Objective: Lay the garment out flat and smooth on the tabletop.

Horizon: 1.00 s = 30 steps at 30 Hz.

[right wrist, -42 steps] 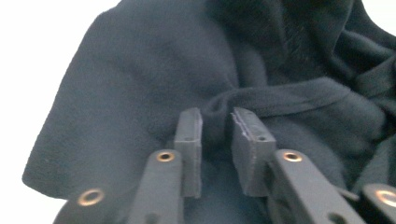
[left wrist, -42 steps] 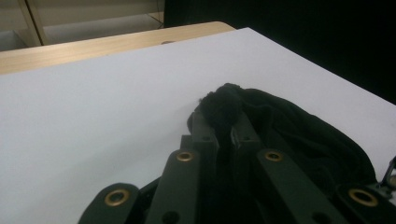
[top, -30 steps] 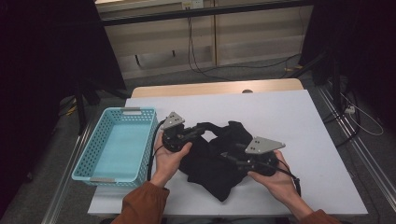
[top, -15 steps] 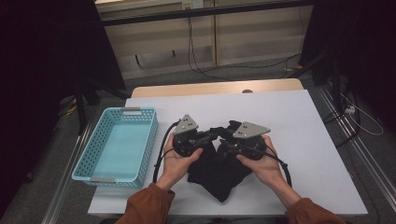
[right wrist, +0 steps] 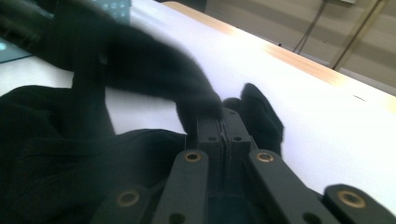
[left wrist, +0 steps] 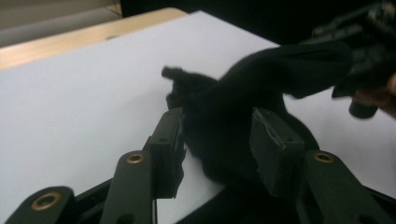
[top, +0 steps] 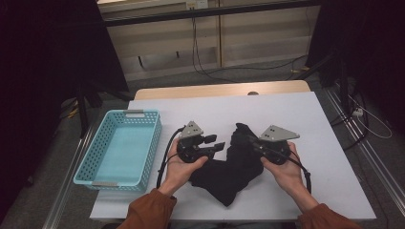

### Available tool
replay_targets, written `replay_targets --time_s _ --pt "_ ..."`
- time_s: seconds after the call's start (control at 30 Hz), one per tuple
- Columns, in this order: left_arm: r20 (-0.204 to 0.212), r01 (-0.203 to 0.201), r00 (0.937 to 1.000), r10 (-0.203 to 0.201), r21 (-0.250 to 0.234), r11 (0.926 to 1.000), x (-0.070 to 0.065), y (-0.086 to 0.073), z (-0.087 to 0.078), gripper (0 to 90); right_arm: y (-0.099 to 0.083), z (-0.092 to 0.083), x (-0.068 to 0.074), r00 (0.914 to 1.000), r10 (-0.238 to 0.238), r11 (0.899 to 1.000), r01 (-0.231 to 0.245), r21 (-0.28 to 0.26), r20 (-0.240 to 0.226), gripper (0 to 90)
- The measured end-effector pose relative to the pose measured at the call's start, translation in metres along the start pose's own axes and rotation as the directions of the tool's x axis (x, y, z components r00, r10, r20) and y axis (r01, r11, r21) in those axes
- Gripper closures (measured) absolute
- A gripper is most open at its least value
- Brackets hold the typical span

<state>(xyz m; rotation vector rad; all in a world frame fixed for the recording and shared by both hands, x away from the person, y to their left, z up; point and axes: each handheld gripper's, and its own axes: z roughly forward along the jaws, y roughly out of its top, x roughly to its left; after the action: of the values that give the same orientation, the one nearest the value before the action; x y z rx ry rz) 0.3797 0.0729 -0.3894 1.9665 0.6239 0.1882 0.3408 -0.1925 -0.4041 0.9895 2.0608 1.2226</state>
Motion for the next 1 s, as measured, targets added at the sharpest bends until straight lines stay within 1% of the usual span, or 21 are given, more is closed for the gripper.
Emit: replay_targets --time_s 0.03,0.1,0.17,0.23,0.27,0.3,0.33,0.37,0.4,0.43,0.53,0.57,0.6,0.63,0.67,0.7,0.73,0.8,0.9,0.97,1.0 --pt "0.007 -0.012 0.9999 0.012 0.014 0.9998 -0.001 -0.002 0.001 54.1 -0.002 -0.001 -0.002 0.9999 0.010 1.000 -0.010 0.000 -0.003 88.6" --pt "0.026 -0.032 0.9992 0.031 0.042 0.9986 -0.006 -0.008 0.005 54.2 -0.007 -0.003 -0.003 0.9999 0.014 1.000 -0.014 0.016 -0.002 88.5" --pt "0.055 -0.061 0.9968 0.057 0.066 0.9959 -0.012 -0.012 0.010 52.8 -0.017 -0.006 -0.002 0.9997 0.022 0.999 -0.022 0.041 -0.013 88.2" --pt "0.083 -0.086 0.9934 0.080 0.082 0.9929 -0.019 -0.014 0.017 50.1 -0.023 -0.010 -0.002 0.9996 0.027 0.998 -0.026 0.061 -0.003 87.8" --pt "0.102 -0.092 0.9912 0.084 0.084 0.9921 -0.022 -0.015 0.020 47.8 -0.027 -0.012 -0.002 0.9995 0.031 0.997 -0.030 0.067 -0.009 87.4" --pt "0.125 -0.104 0.9878 0.092 0.090 0.9905 -0.025 -0.016 0.024 46.7 -0.030 -0.015 -0.002 0.9993 0.036 0.996 -0.035 0.077 -0.012 87.3" --pt "0.146 -0.140 0.9816 0.124 0.107 0.9843 -0.033 -0.018 0.030 45.8 -0.036 -0.018 -0.001 0.9992 0.028 0.994 -0.024 0.106 -0.029 86.7" --pt "0.146 -0.140 0.9816 0.124 0.107 0.9843 -0.033 -0.018 0.030 45.2 -0.036 -0.018 -0.001 0.9992 0.028 0.994 -0.024 0.106 -0.029 86.7" --pt "0.147 -0.153 0.9799 0.135 0.118 0.9812 -0.036 -0.020 0.033 45.2 -0.039 -0.019 0.000 0.9993 0.018 0.993 -0.014 0.119 -0.031 86.3" --pt "0.151 -0.162 0.9782 0.142 0.128 0.9785 -0.038 -0.022 0.036 45.0 -0.042 -0.020 0.001 0.9989 0.019 0.991 -0.014 0.132 -0.042 85.6" --pt "0.169 -0.169 0.9752 0.142 0.153 0.9737 -0.040 -0.025 0.041 43.9 -0.049 -0.023 0.003 0.9982 0.024 0.988 -0.016 0.152 -0.055 80.0" --pt "0.169 -0.174 0.9748 0.146 0.160 0.9718 -0.041 -0.026 0.042 43.3 -0.050 -0.025 0.003 0.9982 0.020 0.989 -0.011 0.151 -0.057 78.8" --pt "0.156 -0.175 0.9765 0.149 0.170 0.9698 -0.041 -0.027 0.044 43.2 -0.050 -0.027 0.003 0.9980 0.019 0.989 -0.010 0.145 -0.060 77.6" --pt "0.148 -0.167 0.9788 0.142 0.174 0.9705 -0.041 -0.028 0.046 43.3 -0.049 -0.029 0.003 0.9978 0.023 0.990 -0.015 0.137 -0.062 75.4" --pt "0.156 -0.167 0.9778 0.139 0.182 0.9690 -0.040 -0.030 0.048 43.6 -0.048 -0.032 0.003 0.9981 0.026 0.992 -0.018 0.129 -0.056 72.1" --pt "0.162 -0.163 0.9778 0.133 0.188 0.9686 -0.041 -0.031 0.050 44.7 -0.047 -0.035 0.003 0.9986 0.025 0.993 -0.019 0.119 -0.048 71.6" --pt "0.156 -0.155 0.9798 0.125 0.194 0.9688 -0.040 -0.032 0.051 44.8 -0.045 -0.038 0.004 0.9984 0.022 0.994 -0.017 0.110 -0.052 71.6" --pt "0.159 -0.144 0.9806 0.115 0.191 0.9710 -0.040 -0.033 0.051 45.3 -0.042 -0.044 0.007 0.9990 0.007 0.996 -0.003 0.087 -0.044 70.7" --pt "0.150 -0.141 0.9823 0.112 0.196 0.9704 -0.038 -0.032 0.047 46.4 -0.036 -0.053 0.011 0.9987 -0.005 0.999 0.007 0.041 -0.050 71.2" --pt "0.145 -0.133 0.9836 0.108 0.180 0.9745 -0.038 -0.031 0.043 46.4 -0.031 -0.056 0.015 0.9977 -0.007 1.000 0.008 0.014 -0.067 72.3" --pt "0.144 -0.134 0.9836 0.109 0.176 0.9752 -0.038 -0.030 0.041 46.7 -0.029 -0.055 0.018 0.9967 -0.011 1.000 0.012 0.008 -0.081 71.4"
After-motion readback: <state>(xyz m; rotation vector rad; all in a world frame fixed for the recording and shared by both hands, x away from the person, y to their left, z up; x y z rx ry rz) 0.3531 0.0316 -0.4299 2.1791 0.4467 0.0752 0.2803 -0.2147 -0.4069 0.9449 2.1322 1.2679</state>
